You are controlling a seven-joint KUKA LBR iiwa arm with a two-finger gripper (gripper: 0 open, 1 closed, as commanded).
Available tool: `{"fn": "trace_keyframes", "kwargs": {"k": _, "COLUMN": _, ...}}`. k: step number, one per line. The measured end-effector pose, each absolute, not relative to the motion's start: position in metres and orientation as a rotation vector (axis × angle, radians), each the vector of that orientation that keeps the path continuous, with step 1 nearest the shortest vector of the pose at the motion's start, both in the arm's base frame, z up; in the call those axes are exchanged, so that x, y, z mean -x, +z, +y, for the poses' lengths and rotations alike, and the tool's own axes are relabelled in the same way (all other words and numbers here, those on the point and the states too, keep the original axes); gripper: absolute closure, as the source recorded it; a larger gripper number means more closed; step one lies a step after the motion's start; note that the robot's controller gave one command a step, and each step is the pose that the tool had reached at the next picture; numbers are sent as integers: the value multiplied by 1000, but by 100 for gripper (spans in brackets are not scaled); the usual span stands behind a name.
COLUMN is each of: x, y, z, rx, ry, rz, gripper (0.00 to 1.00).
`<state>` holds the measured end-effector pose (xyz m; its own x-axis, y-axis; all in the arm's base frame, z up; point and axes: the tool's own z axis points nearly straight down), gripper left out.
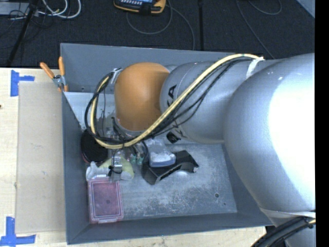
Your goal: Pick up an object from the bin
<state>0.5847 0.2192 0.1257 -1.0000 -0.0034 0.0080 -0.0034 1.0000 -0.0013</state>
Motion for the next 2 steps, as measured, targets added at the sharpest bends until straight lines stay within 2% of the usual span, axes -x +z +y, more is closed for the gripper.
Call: {"fn": "trace_keyframes", "kwargs": {"k": 2, "x": -589, "y": 127, "z": 220, "rx": -10, "ry": -2, "rz": -3143, "gripper": 0}}
